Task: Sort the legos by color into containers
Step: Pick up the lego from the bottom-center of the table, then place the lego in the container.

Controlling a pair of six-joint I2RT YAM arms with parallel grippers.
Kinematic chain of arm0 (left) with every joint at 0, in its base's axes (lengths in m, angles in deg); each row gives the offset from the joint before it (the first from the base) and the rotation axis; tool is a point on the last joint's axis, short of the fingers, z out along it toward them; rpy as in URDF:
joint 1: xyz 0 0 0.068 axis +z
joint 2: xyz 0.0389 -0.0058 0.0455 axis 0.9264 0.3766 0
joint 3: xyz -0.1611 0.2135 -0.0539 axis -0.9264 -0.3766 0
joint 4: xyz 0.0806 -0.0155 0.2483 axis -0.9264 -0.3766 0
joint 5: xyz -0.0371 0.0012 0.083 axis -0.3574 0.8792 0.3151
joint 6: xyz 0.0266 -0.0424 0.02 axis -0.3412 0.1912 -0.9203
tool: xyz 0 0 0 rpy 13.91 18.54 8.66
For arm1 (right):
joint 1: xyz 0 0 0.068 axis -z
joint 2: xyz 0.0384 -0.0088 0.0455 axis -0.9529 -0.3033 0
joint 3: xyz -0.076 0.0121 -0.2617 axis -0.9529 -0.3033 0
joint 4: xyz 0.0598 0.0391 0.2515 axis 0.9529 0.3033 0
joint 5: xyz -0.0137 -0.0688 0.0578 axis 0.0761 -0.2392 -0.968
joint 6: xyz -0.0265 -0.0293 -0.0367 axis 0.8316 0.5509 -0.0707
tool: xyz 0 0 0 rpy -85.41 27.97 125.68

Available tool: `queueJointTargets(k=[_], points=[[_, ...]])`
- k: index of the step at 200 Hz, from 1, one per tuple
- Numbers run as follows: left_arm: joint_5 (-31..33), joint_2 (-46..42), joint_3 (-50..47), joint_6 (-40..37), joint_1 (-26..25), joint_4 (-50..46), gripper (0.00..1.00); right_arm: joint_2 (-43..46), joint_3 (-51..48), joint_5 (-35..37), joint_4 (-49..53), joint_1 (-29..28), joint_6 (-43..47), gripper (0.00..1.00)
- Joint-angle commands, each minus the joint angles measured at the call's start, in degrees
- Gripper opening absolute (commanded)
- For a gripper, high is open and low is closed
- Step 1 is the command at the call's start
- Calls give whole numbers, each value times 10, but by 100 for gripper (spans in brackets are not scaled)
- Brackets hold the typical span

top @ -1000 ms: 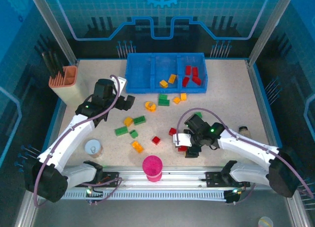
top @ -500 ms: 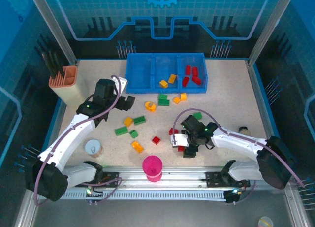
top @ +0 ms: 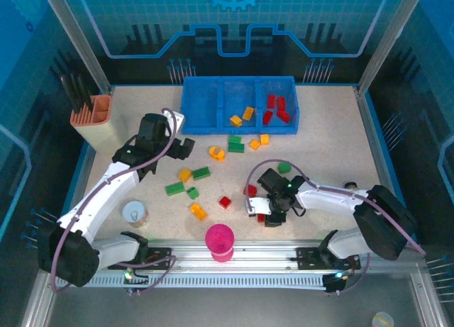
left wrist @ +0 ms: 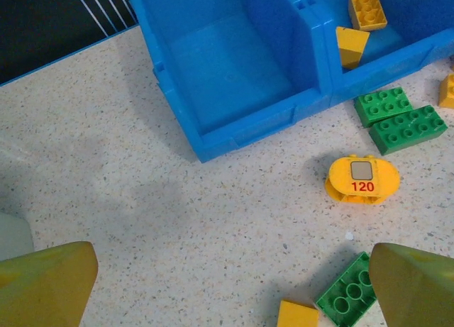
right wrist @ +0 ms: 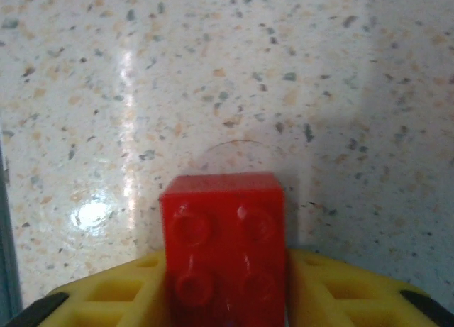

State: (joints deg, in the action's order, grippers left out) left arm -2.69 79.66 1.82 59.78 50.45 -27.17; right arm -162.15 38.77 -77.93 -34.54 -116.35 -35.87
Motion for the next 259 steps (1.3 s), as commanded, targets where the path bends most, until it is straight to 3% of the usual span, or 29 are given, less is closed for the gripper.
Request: queueJointTargets(k=[1,34,75,107,140,199,259], points=[[17,1,-4,-9,-2,2,99,-27,12,32,-20,14,3,32],[20,5,-1,-12,-2,4,99,-31,29,76,-28,27,-11,24],[15,12,3,-7,-2,0,99,-19,161,86,13,162,-99,21],[16,22,12,-7,-2,-3,99,-29,262,121,-43,231,-147,22],[15,28,20,-10,-2,-1,99,-119,375,168,-68,261,-210,20],[7,27,24,1,-2,-8,99,-279,480,233,-132,273,-288,19],[25,35,33,-5,-2,-17,99,-450,656,223,-120,307,-385,23]])
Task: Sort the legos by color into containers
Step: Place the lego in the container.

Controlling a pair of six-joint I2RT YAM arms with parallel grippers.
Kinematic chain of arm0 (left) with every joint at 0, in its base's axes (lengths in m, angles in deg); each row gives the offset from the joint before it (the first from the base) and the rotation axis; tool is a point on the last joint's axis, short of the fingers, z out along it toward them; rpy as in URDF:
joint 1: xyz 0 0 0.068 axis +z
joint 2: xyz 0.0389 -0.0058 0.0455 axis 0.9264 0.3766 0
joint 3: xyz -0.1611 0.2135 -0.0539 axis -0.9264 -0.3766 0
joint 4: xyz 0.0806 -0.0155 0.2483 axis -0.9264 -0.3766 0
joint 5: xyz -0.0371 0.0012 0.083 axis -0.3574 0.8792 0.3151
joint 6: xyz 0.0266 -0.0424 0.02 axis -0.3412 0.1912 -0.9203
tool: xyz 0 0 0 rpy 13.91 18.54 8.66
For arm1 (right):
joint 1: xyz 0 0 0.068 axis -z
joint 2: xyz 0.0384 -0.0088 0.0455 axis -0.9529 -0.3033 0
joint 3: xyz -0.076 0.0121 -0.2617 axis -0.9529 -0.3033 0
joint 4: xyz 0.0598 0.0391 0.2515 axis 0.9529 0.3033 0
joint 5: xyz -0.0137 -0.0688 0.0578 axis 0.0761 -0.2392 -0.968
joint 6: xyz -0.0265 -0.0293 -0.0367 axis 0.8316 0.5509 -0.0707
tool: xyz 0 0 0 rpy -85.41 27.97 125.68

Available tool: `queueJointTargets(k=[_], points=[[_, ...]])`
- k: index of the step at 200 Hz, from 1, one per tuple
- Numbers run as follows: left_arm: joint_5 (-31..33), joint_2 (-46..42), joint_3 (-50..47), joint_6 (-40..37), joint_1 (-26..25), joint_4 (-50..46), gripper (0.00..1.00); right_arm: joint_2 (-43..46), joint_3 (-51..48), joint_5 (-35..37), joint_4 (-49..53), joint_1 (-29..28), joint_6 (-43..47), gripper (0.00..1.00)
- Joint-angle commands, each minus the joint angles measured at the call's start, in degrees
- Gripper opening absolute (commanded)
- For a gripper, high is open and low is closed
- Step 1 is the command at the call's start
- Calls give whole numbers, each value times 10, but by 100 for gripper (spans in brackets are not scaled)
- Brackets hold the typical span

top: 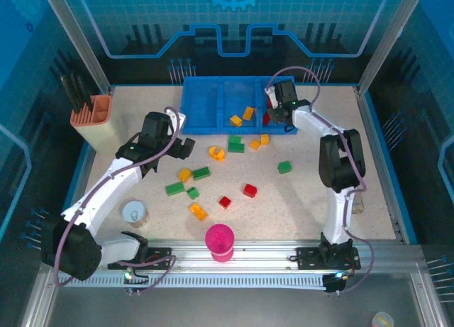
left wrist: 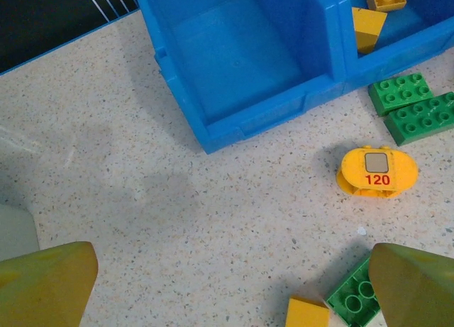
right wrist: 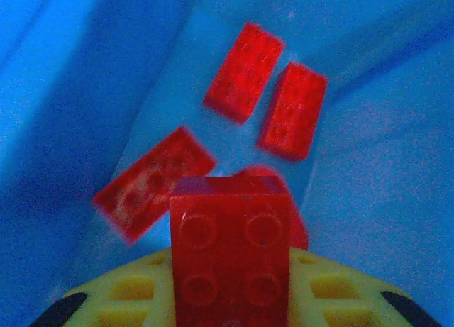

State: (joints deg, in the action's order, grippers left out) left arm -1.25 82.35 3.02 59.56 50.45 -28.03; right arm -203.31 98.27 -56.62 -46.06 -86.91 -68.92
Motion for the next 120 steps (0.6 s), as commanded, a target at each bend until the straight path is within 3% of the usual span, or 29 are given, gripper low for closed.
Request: queueJointTargets(k=[1,46,82,120], points=[[11,8,21,-3,-2,-9,99,-41,63,10,-5,14,-56,23],[4,6,26,3,-2,-14,99,-94,123,-29,-16,43,-81,24],[2,0,24,-2,-2,-4,99,-121,169,-31,-4,41,-49,26],[7,5,28,-3,-3,-8,99,-134,184,-43,-6,35,-33,35]])
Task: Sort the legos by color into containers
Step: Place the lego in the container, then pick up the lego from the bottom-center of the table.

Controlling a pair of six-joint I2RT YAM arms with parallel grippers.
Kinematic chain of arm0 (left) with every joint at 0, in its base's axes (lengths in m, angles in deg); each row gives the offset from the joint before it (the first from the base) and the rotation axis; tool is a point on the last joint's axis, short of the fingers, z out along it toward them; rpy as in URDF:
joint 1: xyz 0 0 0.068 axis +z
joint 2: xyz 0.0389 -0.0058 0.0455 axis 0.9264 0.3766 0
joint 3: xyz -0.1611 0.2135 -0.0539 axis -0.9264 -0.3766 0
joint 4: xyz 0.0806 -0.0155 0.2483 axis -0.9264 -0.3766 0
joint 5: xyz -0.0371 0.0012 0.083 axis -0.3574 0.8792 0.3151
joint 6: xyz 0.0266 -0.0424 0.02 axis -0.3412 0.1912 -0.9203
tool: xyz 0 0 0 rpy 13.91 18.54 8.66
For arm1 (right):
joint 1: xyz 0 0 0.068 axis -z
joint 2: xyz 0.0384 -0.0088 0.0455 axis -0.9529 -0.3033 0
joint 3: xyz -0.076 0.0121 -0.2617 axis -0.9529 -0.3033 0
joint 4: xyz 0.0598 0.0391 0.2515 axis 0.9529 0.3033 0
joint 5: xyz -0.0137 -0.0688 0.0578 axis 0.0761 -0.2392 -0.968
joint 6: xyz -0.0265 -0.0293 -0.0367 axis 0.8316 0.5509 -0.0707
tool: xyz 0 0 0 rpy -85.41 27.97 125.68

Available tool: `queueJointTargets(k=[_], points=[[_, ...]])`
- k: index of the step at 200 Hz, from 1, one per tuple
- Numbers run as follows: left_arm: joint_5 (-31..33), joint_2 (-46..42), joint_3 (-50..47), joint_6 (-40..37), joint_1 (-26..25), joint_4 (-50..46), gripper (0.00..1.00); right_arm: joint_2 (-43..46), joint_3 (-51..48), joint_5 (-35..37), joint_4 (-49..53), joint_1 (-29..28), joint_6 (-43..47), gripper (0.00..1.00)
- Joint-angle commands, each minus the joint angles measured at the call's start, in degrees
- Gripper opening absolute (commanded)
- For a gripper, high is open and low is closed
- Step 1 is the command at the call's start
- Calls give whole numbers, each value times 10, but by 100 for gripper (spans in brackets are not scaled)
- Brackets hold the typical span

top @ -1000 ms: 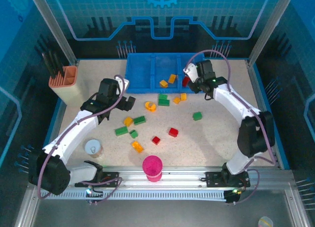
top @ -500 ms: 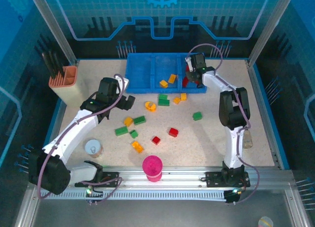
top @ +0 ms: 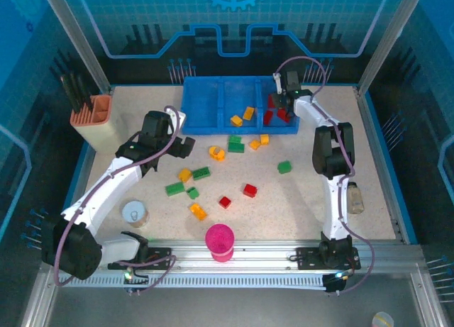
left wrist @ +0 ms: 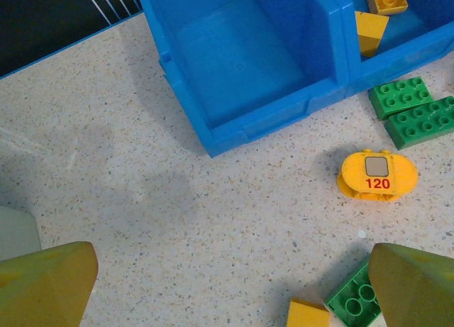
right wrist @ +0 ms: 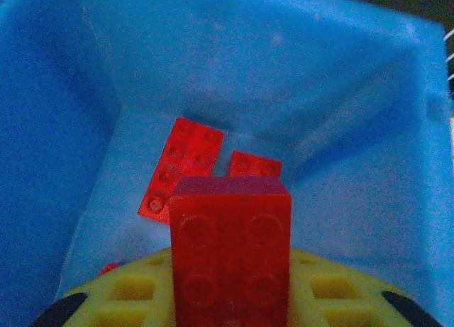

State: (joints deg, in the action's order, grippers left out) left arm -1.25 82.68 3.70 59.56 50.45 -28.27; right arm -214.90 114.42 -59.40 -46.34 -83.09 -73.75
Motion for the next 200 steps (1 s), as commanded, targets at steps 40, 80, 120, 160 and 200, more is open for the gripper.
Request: queueJointTargets(k=[40,80,120,160,200], points=[[36,14,31,-15,-3,-16,99,27,-3,-31,-4,-18,52,58],[40,14,35,-20,-3,-18,99,112,-76,-37,-15,-29,86,50],[45,8,50,-26,-4,-41,99,246,-213,-66,-35,-57,146,39],[25,-4,45,-28,-3,-37,99,356,-341,-154,26,-114,208,39],[10,5,46,-22,-4,-44,99,399,-413,-222,135,-177,159,41]])
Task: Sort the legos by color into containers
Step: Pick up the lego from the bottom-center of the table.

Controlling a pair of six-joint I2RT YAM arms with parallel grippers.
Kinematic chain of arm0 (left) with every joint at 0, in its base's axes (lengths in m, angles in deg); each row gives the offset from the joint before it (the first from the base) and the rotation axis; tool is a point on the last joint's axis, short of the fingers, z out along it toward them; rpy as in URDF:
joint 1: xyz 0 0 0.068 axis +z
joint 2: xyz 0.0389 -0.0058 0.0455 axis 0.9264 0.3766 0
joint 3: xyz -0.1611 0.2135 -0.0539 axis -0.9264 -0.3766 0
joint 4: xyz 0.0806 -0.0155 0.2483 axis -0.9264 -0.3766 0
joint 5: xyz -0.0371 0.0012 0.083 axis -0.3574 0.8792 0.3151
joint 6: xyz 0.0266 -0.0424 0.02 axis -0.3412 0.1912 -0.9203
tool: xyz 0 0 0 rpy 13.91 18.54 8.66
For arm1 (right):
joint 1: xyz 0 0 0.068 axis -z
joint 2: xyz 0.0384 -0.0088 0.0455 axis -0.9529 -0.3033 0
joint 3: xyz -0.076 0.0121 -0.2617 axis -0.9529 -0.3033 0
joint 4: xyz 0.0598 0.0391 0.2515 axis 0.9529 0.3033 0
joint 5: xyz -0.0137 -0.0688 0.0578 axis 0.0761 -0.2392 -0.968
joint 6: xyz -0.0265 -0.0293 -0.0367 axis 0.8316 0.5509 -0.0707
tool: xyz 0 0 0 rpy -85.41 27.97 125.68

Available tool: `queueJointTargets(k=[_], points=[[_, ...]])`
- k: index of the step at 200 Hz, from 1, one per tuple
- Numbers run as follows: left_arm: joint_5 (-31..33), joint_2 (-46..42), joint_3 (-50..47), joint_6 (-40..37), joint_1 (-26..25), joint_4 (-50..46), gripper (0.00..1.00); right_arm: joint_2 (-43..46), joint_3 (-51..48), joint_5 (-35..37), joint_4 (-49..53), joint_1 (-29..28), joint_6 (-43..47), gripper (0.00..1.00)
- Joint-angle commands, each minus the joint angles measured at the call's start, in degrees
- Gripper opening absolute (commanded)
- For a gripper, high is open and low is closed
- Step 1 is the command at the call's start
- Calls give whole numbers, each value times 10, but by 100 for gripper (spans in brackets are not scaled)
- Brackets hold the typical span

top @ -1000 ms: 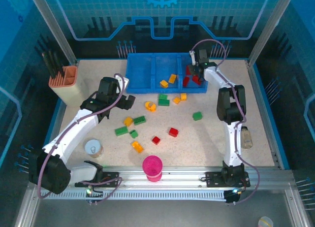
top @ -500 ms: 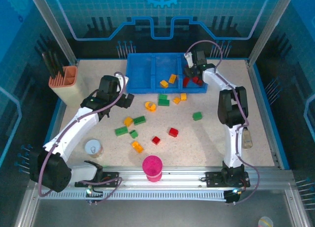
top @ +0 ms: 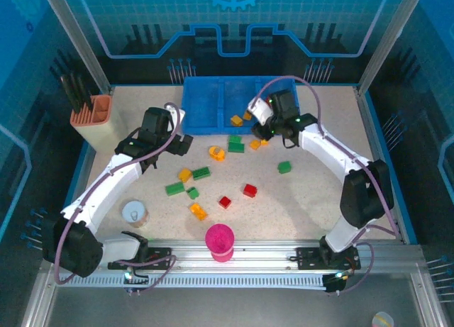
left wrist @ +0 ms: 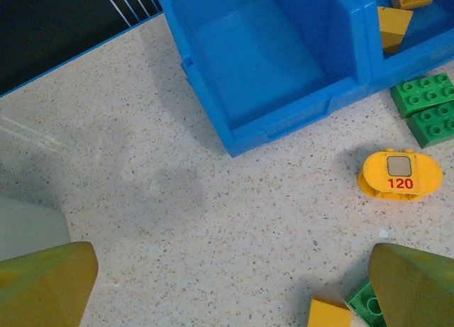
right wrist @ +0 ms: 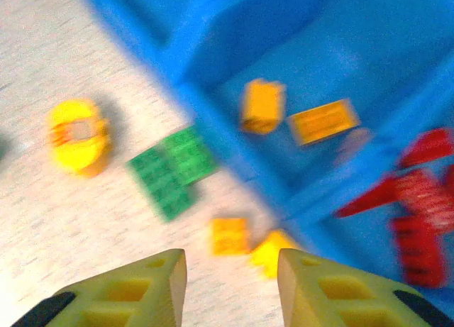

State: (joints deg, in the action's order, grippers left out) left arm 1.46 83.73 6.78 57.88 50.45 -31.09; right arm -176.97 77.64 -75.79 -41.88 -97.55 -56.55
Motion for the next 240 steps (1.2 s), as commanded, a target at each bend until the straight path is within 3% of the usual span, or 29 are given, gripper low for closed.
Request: queueJointTargets(k=[1,57,117,176,195,222,240], points=[[-18,-6,15,-4,-4,-16,99,20,-47,-58,91,-34,-14,41],[-15,-13,8,9,-4,4,99,21,-133,-71,110,-97,-53,43],[-5,-14,7,14,-4,-5,99,-49,-119,-90,124,-125,-50,56],[21,-29,-6,15,-4,6,99,-105,-92,-54,143,-139,-24,61],[22,-25,-3,14,-4,4,99,-116,-89,-39,151,-144,-19,56],[20,-20,-2,13,-4,3,99,-121,-88,-17,164,-145,-15,37],[18,-20,-5,9,-4,5,99,-120,-88,-9,174,-146,-6,31]])
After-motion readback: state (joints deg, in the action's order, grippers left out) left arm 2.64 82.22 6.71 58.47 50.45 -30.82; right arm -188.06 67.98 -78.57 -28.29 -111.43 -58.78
